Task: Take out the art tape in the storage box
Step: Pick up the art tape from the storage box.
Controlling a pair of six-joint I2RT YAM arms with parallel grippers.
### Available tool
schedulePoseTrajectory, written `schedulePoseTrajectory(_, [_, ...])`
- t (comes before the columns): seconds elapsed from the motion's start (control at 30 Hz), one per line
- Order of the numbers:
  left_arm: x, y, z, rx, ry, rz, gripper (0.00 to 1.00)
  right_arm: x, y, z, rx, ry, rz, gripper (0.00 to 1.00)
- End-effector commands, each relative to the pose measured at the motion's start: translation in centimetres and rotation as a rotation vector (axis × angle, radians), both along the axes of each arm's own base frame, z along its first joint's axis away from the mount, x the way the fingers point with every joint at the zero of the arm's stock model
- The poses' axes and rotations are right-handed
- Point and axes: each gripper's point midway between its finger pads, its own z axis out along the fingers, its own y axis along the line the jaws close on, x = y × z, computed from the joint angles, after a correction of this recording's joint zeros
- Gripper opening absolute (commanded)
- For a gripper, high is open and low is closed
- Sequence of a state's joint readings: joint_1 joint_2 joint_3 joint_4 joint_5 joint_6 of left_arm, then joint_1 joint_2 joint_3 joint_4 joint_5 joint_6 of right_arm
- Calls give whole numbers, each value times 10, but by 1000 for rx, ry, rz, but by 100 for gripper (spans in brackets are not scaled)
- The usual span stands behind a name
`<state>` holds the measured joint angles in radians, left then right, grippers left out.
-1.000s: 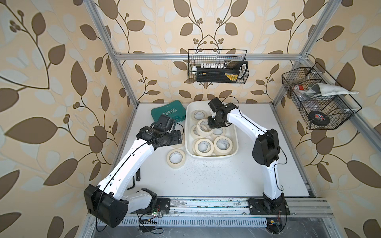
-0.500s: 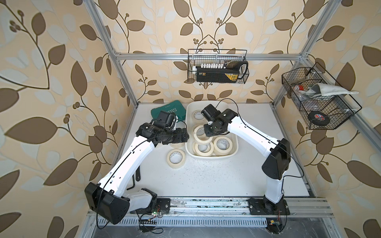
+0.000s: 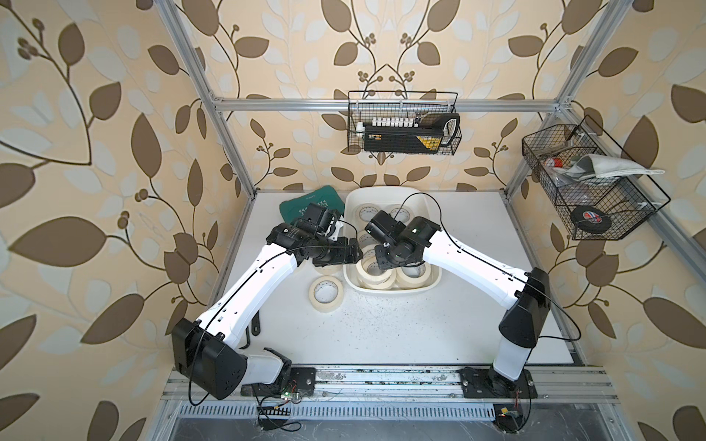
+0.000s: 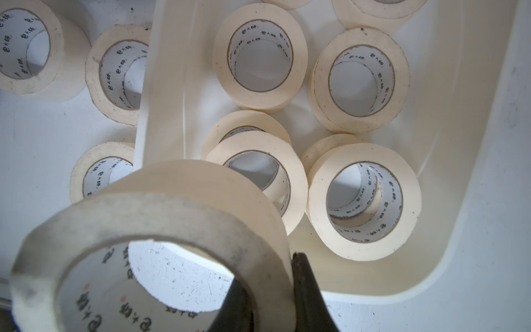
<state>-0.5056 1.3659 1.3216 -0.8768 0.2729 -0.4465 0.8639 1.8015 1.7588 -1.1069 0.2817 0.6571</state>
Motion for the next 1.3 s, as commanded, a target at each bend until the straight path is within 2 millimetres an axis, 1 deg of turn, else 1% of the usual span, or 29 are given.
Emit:
schedulePoseTrajectory(0.0, [2, -20, 6, -26, -6, -63, 88, -7, -9, 16, 30, -35, -48, 3])
schedulePoseTrajectory(0.1, [1, -26, 6, 14, -12, -71, 86, -11, -11, 19, 45, -35, -41, 3])
schedulePoseTrajectory(0.13, [1, -27, 6, 22, -17, -64, 83, -12, -12, 20, 46, -37, -38, 3])
schedulePoseTrajectory(0.17, [3, -29, -6, 44, 11, -58, 80, -12, -13, 21, 46, -39, -34, 3])
schedulePoseTrajectory(0.2, [4, -29, -9, 51, 16, -53, 76, -13, -13, 20, 45, -40, -29, 4])
schedulePoseTrajectory(0.27, [3, -29, -14, 70, 23, -38, 62, -14, -11, 20, 50, -37, -12, 5])
schedulePoseTrajectory(0.37, [4, -28, -21, 88, 19, -20, 52, -14, -8, 20, 54, -35, 17, 6])
schedulePoseTrajectory(0.4, [5, -27, -23, 98, 24, -13, 46, -14, -6, 19, 55, -34, 27, 7])
schedulePoseTrajectory(0.43, [5, -26, -25, 106, 32, -7, 39, -13, -5, 19, 56, -32, 34, 9])
schedulePoseTrajectory(0.5, [6, -26, -26, 115, 36, 0, 32, -12, -3, 21, 61, -35, 46, 15])
schedulePoseTrajectory(0.57, [7, -23, -27, 126, 33, 9, 28, -11, 0, 23, 69, -39, 62, 27])
schedulePoseTrajectory(0.63, [8, -20, -27, 142, 31, 22, 25, -10, 3, 26, 82, -49, 71, 37])
schedulePoseTrajectory(0.7, [7, -17, -27, 153, 32, 30, 21, -10, 5, 31, 98, -58, 85, 43])
schedulePoseTrajectory(0.83, [5, -9, -28, 176, 34, 53, 17, -11, 10, 40, 143, -69, 106, 54])
schedulePoseTrajectory(0.9, [5, -4, -29, 197, 31, 71, 14, -11, 11, 47, 163, -78, 120, 58])
schedulePoseTrajectory(1.0, [5, 5, -34, 233, 34, 103, 11, -11, 7, 58, 177, -101, 129, 61])
schedulePoseTrajectory(1.13, [7, 15, -39, 244, 63, 135, 8, -12, -5, 71, 197, -124, 124, 65])
schedulePoseTrajectory(1.2, [8, 27, -41, 264, 74, 175, 7, -12, -11, 75, 212, -134, 126, 66])
schedulePoseTrajectory(1.27, [9, 44, -42, 280, 85, 240, 7, -9, -18, 75, 233, -138, 115, 66])
